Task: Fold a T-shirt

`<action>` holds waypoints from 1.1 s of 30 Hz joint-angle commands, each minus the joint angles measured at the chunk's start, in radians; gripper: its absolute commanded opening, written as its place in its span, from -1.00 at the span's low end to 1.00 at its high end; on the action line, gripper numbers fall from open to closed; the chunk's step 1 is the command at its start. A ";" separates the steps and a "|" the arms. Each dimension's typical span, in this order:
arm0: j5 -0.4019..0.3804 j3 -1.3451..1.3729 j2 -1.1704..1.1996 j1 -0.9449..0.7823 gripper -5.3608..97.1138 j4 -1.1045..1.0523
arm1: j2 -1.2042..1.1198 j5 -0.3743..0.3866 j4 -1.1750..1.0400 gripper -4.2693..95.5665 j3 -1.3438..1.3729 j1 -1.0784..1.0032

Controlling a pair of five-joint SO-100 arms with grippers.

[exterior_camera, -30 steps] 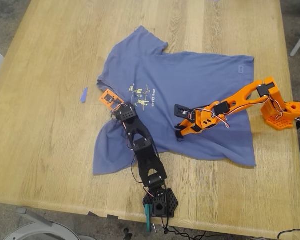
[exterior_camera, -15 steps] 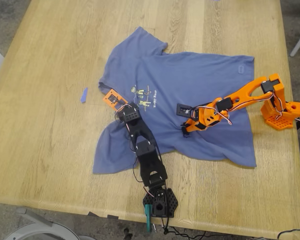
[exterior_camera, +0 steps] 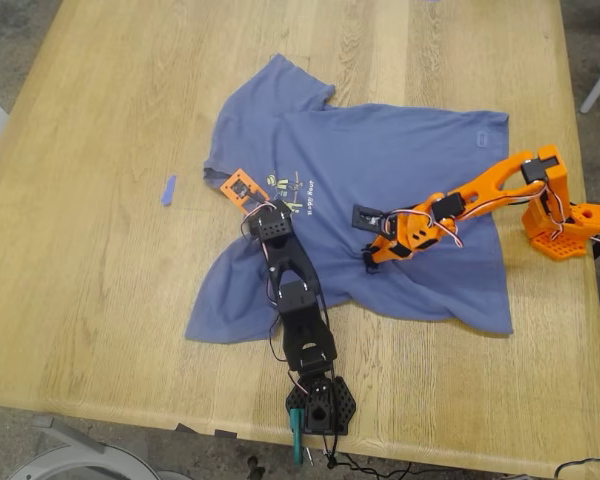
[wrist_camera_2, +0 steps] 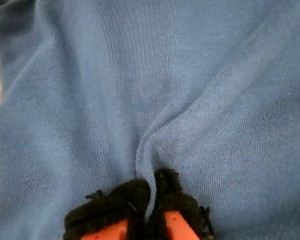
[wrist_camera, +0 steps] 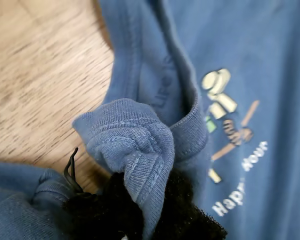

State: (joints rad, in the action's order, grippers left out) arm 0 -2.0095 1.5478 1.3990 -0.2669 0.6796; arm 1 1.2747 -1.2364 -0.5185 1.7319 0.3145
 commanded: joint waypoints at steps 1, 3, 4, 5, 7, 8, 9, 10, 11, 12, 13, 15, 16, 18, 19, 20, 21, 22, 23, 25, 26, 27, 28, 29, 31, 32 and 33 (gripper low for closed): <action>-0.005 -0.040 0.216 0.018 -0.90 -0.005 | 0.069 -0.018 0.003 -0.91 -0.063 -0.023; -0.003 -0.043 0.242 0.020 -0.90 0.002 | 0.086 -0.026 0.003 -0.91 -0.097 -0.040; -0.003 -0.046 0.256 0.025 -0.90 0.006 | 0.092 -0.031 0.008 -0.91 -0.114 -0.048; -0.002 -0.048 0.270 0.029 -0.90 0.014 | 0.097 -0.034 0.012 -0.91 -0.133 -0.058; -0.002 -0.043 0.299 0.044 -0.90 0.025 | 0.101 -0.041 0.025 -0.91 -0.178 -0.080; 0.000 -0.038 0.313 0.052 -0.90 0.028 | 0.101 -0.046 0.028 -0.91 -0.204 -0.092; 0.000 -0.035 0.327 0.063 -0.90 0.031 | 0.103 -0.049 0.028 -0.91 -0.230 -0.104; 0.000 -0.031 0.337 0.074 -0.90 0.034 | 0.103 -0.054 0.029 -0.91 -0.256 -0.118; 0.000 -0.029 0.347 0.086 -0.90 0.035 | 0.103 -0.057 0.028 -0.91 -0.281 -0.133; 0.000 -0.029 0.354 0.097 -0.90 0.037 | 0.106 -0.061 0.021 -0.91 -0.302 -0.147; 0.000 -0.029 0.360 0.109 -0.90 0.037 | 0.109 -0.063 0.020 -0.91 -0.321 -0.163; 0.002 -0.029 0.374 0.132 -0.90 0.037 | 0.120 -0.066 0.011 -0.91 -0.351 -0.190; 0.003 -0.029 0.379 0.141 -0.90 0.037 | 0.127 -0.067 0.011 -0.91 -0.364 -0.204; 0.005 -0.029 0.396 0.160 -0.90 0.037 | 0.147 -0.071 0.008 -0.91 -0.376 -0.233; 0.005 -0.029 0.403 0.170 -0.90 0.037 | 0.158 -0.072 0.012 -0.91 -0.376 -0.249; 0.006 -0.031 0.413 0.179 -0.90 0.037 | 0.170 -0.074 0.018 -0.91 -0.371 -0.265; 0.006 -0.031 0.420 0.189 -0.90 0.037 | 0.183 -0.075 0.029 -0.91 -0.362 -0.281; 0.008 -0.034 0.428 0.198 -0.90 0.037 | 0.193 -0.075 0.041 -0.91 -0.351 -0.296; 0.008 -0.035 0.436 0.209 -0.90 0.037 | 0.206 -0.077 0.051 -0.91 -0.342 -0.313; 0.009 -0.037 0.451 0.229 -0.90 0.028 | 0.229 -0.078 0.066 -0.91 -0.319 -0.345; 0.011 -0.038 0.457 0.242 -0.90 0.025 | 0.242 -0.078 0.077 -0.91 -0.304 -0.362; 0.011 -0.038 0.463 0.256 -0.90 0.017 | 0.256 -0.078 0.087 -0.91 -0.284 -0.379; 0.012 -0.040 0.468 0.273 -0.90 0.012 | 0.273 -0.078 0.100 -0.91 -0.259 -0.396; 0.012 -0.041 0.469 0.291 -0.90 0.012 | 0.288 -0.078 0.114 -0.91 -0.233 -0.413; 0.014 -0.046 0.469 0.339 -0.90 0.012 | 0.324 -0.078 0.140 -0.91 -0.170 -0.443; 0.014 -0.048 0.466 0.367 -0.90 0.012 | 0.342 -0.077 0.160 -0.91 -0.130 -0.457; 0.014 -0.048 0.462 0.394 -0.90 0.011 | 0.362 -0.077 0.176 -0.91 -0.091 -0.472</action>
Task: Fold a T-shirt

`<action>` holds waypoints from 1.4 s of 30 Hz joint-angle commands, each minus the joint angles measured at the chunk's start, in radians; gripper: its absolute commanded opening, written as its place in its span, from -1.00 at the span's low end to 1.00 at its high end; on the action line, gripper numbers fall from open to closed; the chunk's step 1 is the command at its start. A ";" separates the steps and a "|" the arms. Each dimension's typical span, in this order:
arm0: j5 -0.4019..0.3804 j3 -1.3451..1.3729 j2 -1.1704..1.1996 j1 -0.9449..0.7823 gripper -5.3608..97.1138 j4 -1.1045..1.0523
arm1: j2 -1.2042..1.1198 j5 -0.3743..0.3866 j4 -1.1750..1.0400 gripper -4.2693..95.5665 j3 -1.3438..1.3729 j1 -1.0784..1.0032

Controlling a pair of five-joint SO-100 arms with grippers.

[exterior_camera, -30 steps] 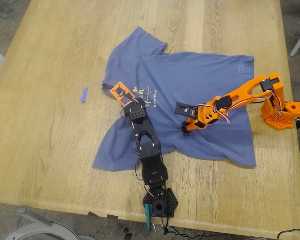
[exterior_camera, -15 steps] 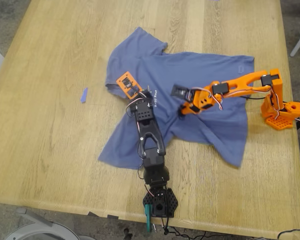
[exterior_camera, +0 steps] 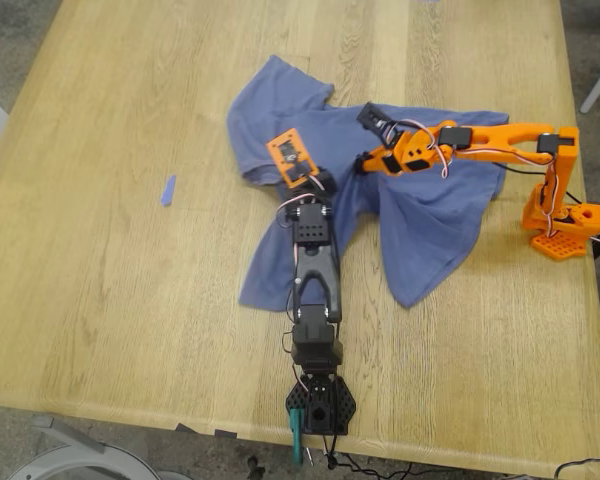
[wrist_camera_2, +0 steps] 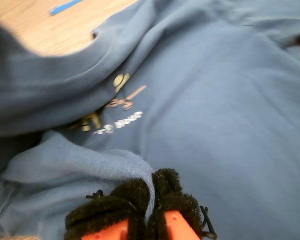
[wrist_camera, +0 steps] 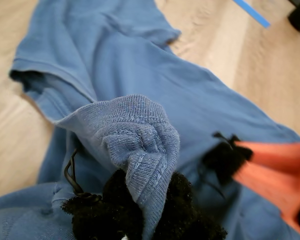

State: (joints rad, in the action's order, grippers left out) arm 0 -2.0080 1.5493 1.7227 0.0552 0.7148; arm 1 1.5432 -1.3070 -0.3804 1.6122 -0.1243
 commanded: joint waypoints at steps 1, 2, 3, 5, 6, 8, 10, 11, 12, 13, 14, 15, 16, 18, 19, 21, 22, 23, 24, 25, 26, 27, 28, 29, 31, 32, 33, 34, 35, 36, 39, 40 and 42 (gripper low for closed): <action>0.014 -0.049 0.133 0.100 -0.90 -0.029 | 0.115 -0.005 0.058 -0.91 0.071 -0.046; 0.014 -0.049 0.126 0.129 -0.90 -0.032 | 0.135 -0.003 0.083 -0.91 0.115 -0.058; 0.014 -0.049 0.117 0.156 -0.90 -0.038 | 0.153 -0.003 0.103 -0.91 0.153 -0.071; 0.014 -0.049 0.094 0.210 -0.90 -0.051 | 0.184 -0.003 0.147 -0.91 0.221 -0.097; 0.012 -0.049 0.081 0.236 -0.90 -0.058 | 0.193 -0.003 0.166 -0.91 0.244 -0.110; 0.011 -0.051 0.057 0.281 -0.90 -0.074 | 0.207 -0.003 0.199 -0.91 0.275 -0.138; 0.011 -0.054 0.032 0.319 -0.90 -0.089 | 0.213 -0.003 0.227 -0.91 0.290 -0.164; 0.009 -0.057 0.021 0.336 -0.90 -0.095 | 0.215 -0.003 0.244 -0.91 0.296 -0.179; 0.009 -0.060 0.009 0.353 -0.90 -0.101 | 0.215 -0.003 0.262 -0.91 0.301 -0.196; 0.008 -0.066 -0.003 0.370 -0.90 -0.106 | 0.215 -0.003 0.281 -0.91 0.304 -0.212; 0.006 -0.069 -0.014 0.385 -0.90 -0.112 | 0.213 -0.003 0.298 -0.91 0.308 -0.229; 0.006 -0.072 -0.025 0.400 -0.90 -0.121 | 0.213 -0.003 0.308 -0.91 0.311 -0.242; 0.005 -0.074 -0.035 0.414 -0.90 -0.129 | 0.213 -0.002 0.322 -0.91 0.318 -0.256; 0.005 -0.077 -0.057 0.445 -0.90 -0.143 | 0.213 0.000 0.350 -0.91 0.336 -0.281; 0.003 -0.077 -0.069 0.459 -0.90 -0.156 | 0.213 0.002 0.367 -0.91 0.347 -0.291; 0.002 -0.078 -0.091 0.489 -0.90 -0.170 | 0.213 0.002 0.405 -0.91 0.373 -0.314; 0.002 -0.078 -0.103 0.506 -0.90 -0.181 | 0.213 0.002 0.425 -0.91 0.387 -0.327; 0.000 -0.080 -0.114 0.522 -0.90 -0.190 | 0.213 0.003 0.446 -0.91 0.403 -0.339; 0.000 -0.081 -0.126 0.535 -0.90 -0.195 | 0.213 0.003 0.471 -0.91 0.420 -0.353; 0.000 -0.081 -0.137 0.551 -0.90 -0.207 | 0.212 0.000 0.499 -0.91 0.437 -0.367; -0.002 -0.084 -0.149 0.565 -0.90 -0.213 | 0.212 -0.002 0.515 -0.91 0.453 -0.380; -0.002 -0.091 -0.163 0.575 -0.90 -0.218 | 0.212 -0.003 0.529 -0.91 0.466 -0.394; -0.003 -0.098 -0.176 0.588 -0.90 -0.224 | 0.212 -0.003 0.545 -0.91 0.480 -0.407; -0.003 -0.110 -0.192 0.598 -0.90 -0.230 | 0.213 -0.003 0.555 -0.91 0.492 -0.419; -0.003 -0.138 -0.230 0.615 -0.90 -0.244 | 0.212 0.000 0.583 -0.91 0.514 -0.445; -0.003 -0.156 -0.253 0.621 -0.90 -0.252 | 0.210 0.002 0.595 -0.91 0.525 -0.457; -0.003 -0.175 -0.276 0.627 -0.90 -0.262 | 0.209 0.003 0.607 -0.91 0.534 -0.468; -0.003 -0.196 -0.302 0.634 -0.90 -0.275 | 0.207 0.003 0.618 -0.91 0.543 -0.480; -0.003 -0.222 -0.330 0.640 -0.90 -0.279 | 0.207 0.003 0.629 -0.91 0.554 -0.491; -0.002 -0.250 -0.360 0.646 -0.90 -0.285 | 0.207 0.005 0.638 -0.91 0.566 -0.500; -0.002 -0.345 -0.457 0.672 -0.90 -0.298 | 0.213 0.006 0.660 -0.91 0.601 -0.514; -0.002 -0.376 -0.491 0.681 -0.90 -0.302 | 0.215 0.006 0.666 -0.91 0.611 -0.515; -0.002 -0.423 -0.546 0.695 -0.90 -0.304 | 0.221 0.006 0.675 -0.91 0.627 -0.518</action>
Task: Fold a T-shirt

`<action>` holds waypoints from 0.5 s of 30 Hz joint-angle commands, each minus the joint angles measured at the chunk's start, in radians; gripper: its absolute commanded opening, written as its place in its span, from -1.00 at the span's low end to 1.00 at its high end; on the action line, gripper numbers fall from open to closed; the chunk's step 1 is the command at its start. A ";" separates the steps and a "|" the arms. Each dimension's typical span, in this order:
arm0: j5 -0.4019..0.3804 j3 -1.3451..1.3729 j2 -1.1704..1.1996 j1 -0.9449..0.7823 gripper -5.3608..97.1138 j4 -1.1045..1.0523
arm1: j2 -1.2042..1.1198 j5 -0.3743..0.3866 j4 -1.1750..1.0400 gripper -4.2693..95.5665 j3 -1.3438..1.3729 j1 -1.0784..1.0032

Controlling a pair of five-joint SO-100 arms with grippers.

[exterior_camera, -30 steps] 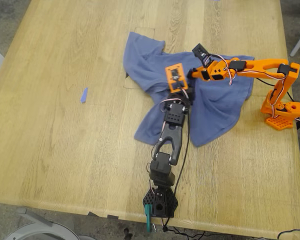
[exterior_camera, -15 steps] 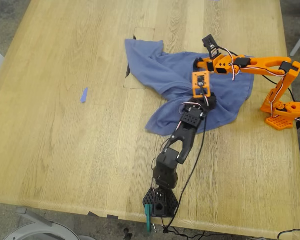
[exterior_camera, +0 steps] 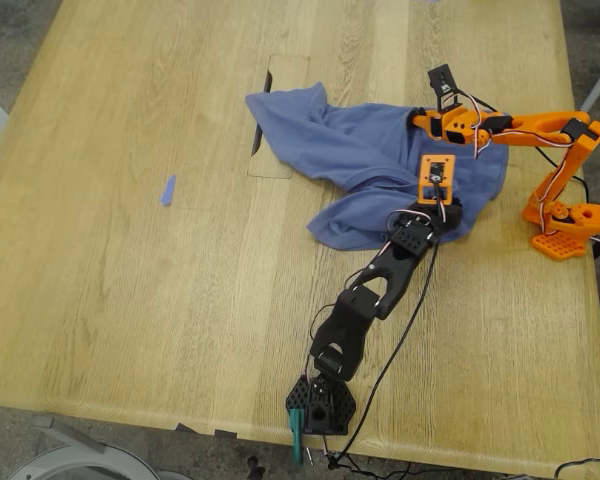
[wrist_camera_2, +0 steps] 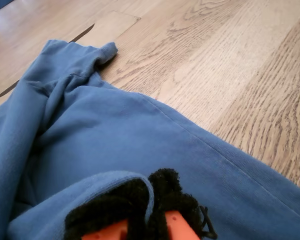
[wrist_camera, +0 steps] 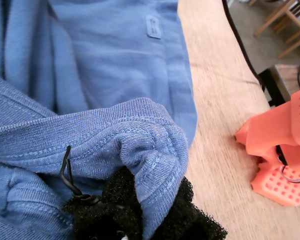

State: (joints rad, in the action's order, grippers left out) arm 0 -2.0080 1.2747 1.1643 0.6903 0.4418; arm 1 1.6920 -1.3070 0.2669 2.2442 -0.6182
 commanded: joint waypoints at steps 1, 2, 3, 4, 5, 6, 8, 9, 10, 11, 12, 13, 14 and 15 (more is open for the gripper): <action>-0.002 -0.160 -0.008 0.066 -0.90 -0.031 | 0.074 0.008 0.031 -0.91 0.003 -0.025; -0.002 -0.160 -0.023 0.071 -0.90 -0.034 | 0.075 0.008 0.035 -0.91 0.008 -0.028; -0.002 -0.158 -0.034 0.075 -0.90 -0.037 | 0.078 0.008 0.037 -0.91 0.014 -0.031; -0.002 -0.153 -0.043 0.080 -0.90 -0.046 | 0.081 0.008 0.037 -0.91 0.018 -0.034; -0.002 -0.153 -0.052 0.086 -0.90 -0.048 | 0.086 0.008 0.037 -0.91 0.023 -0.038; -0.002 -0.153 -0.061 0.092 -0.90 -0.048 | 0.091 0.008 0.037 -0.91 0.026 -0.044; 0.002 -0.153 -0.077 0.103 -0.90 -0.048 | 0.101 0.009 0.031 -0.91 0.035 -0.054; 0.003 -0.152 -0.084 0.109 -0.90 -0.046 | 0.107 0.009 0.028 -0.91 0.040 -0.058; 0.005 -0.152 -0.094 0.114 -0.90 -0.046 | 0.115 0.009 0.023 -0.91 0.044 -0.061; 0.005 -0.152 -0.103 0.118 -0.90 -0.043 | 0.121 0.009 0.021 -0.91 0.051 -0.064; 0.005 -0.152 -0.110 0.123 -0.90 -0.041 | 0.127 0.009 0.020 -0.91 0.055 -0.066; 0.005 -0.152 -0.117 0.127 -0.90 -0.040 | 0.135 0.009 0.015 -0.91 0.061 -0.067; 0.008 -0.152 -0.123 0.132 -0.90 -0.028 | 0.143 0.009 0.012 -0.91 0.067 -0.071; 0.011 -0.152 -0.129 0.137 -0.90 -0.012 | 0.150 0.009 0.011 -0.91 0.074 -0.074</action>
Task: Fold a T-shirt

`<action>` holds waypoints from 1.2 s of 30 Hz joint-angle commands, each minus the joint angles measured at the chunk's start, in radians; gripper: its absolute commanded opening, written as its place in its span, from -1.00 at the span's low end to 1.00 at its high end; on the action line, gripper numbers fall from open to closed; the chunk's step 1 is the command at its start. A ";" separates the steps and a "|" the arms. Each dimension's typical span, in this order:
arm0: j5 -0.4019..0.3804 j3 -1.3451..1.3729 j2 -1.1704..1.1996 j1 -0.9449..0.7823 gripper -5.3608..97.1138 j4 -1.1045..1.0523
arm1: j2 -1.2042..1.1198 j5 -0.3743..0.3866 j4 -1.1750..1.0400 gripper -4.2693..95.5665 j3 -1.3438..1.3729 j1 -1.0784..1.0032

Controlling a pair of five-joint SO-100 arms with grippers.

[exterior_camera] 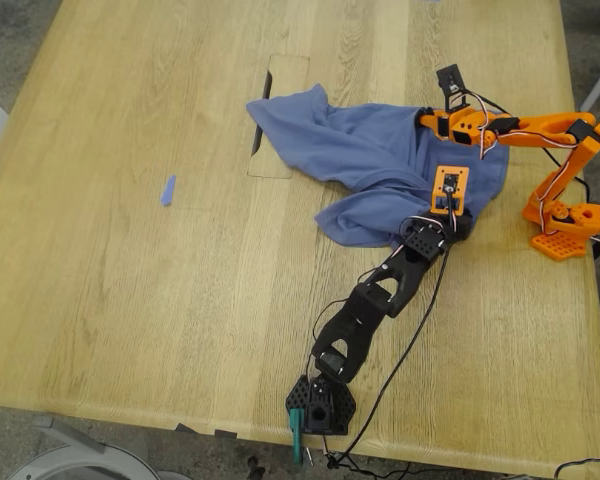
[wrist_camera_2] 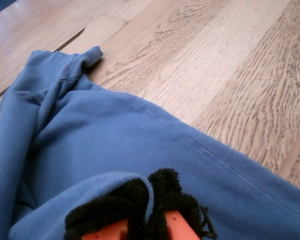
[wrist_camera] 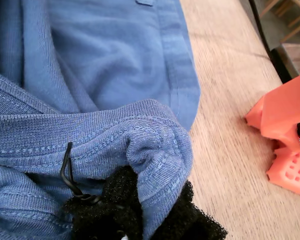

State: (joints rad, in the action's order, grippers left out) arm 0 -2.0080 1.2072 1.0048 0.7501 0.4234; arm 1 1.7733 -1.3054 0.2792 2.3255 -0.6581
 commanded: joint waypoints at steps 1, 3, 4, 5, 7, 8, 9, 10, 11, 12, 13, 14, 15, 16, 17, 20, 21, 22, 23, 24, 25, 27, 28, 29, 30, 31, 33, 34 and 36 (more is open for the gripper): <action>0.011 -0.083 0.021 0.084 -0.90 0.006 | 0.077 0.009 -0.006 -0.91 0.000 -0.037; 0.014 -0.083 0.005 0.100 -0.90 0.006 | 0.094 0.009 -0.014 -0.91 0.012 -0.043; 0.017 -0.083 -0.005 0.106 -0.90 0.006 | 0.101 0.009 -0.020 -0.91 0.017 -0.046; 0.018 -0.083 -0.011 0.107 -0.89 0.006 | 0.110 0.009 -0.025 -0.91 0.023 -0.048; 0.023 -0.083 -0.018 0.106 -0.78 0.009 | 0.127 0.011 -0.034 -0.91 0.035 -0.051; 0.034 -0.083 -0.020 0.100 -0.64 0.011 | 0.137 0.011 -0.038 -0.91 0.041 -0.051; 0.057 -0.083 -0.020 0.094 -0.47 0.015 | 0.146 0.011 -0.040 -0.91 0.051 -0.051; 0.072 -0.086 -0.020 0.084 -0.34 0.020 | 0.153 0.011 -0.043 -0.91 0.060 -0.051; 0.084 -0.091 -0.018 0.077 -0.23 0.028 | 0.163 0.011 -0.044 -0.91 0.069 -0.051; 0.110 -0.103 -0.015 0.066 -0.12 0.057 | 0.170 0.011 -0.044 -0.91 0.080 -0.051; 0.137 -0.120 -0.014 0.058 -0.02 0.094 | 0.178 0.011 -0.046 -0.91 0.091 -0.051; 0.160 -0.140 -0.012 0.054 0.06 0.129 | 0.186 0.011 -0.046 -0.91 0.101 -0.049; 0.189 -0.164 -0.014 0.049 0.16 0.160 | 0.193 0.011 -0.046 -0.91 0.110 -0.048; 0.210 -0.187 -0.015 0.046 0.21 0.187 | 0.199 0.009 -0.048 -0.91 0.118 -0.048; 0.229 -0.209 -0.018 0.046 0.27 0.216 | 0.207 0.009 -0.049 -0.91 0.123 -0.048; 0.290 -0.267 -0.028 0.048 0.42 0.333 | 0.221 0.008 -0.057 -0.91 0.130 -0.048; 0.304 -0.276 -0.029 0.051 0.46 0.364 | 0.224 0.008 -0.060 -0.91 0.130 -0.046; 0.318 -0.287 -0.032 0.052 0.49 0.390 | 0.227 0.008 -0.063 -0.91 0.130 -0.046; 0.333 -0.293 -0.035 0.054 0.52 0.402 | 0.229 0.006 -0.066 -0.91 0.130 -0.046; 0.339 -0.302 -0.041 0.054 0.54 0.413 | 0.232 0.006 -0.069 -0.91 0.129 -0.044; 0.345 -0.313 -0.051 0.054 0.56 0.417 | 0.233 0.005 -0.072 -0.91 0.127 -0.043; 0.360 -0.365 -0.091 0.054 0.58 0.422 | 0.235 0.005 -0.077 -0.91 0.126 -0.037; 0.370 -0.410 -0.123 0.052 0.60 0.425 | 0.235 0.003 -0.078 -0.91 0.126 -0.034; 0.377 -0.474 -0.164 0.051 0.61 0.446 | 0.238 0.003 -0.081 -0.91 0.126 -0.031; 0.383 -0.552 -0.215 0.051 0.62 0.471 | 0.238 0.003 -0.081 -0.91 0.126 -0.028; 0.390 -0.658 -0.279 0.051 0.62 0.515 | 0.239 0.002 -0.083 -0.91 0.127 -0.025; 0.400 -0.930 -0.453 0.048 0.62 0.615 | 0.244 0.002 -0.084 -0.91 0.130 -0.021; 0.405 -1.098 -0.563 0.044 0.62 0.663 | 0.245 0.000 -0.084 -0.91 0.130 -0.020; 0.419 -1.364 -0.747 0.034 0.62 0.716 | 0.252 0.000 -0.089 -0.91 0.132 -0.018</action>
State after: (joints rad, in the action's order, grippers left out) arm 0 -1.6107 0.2930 0.4295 0.8115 1.0769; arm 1 1.9635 -1.2977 0.1933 2.4636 -0.6796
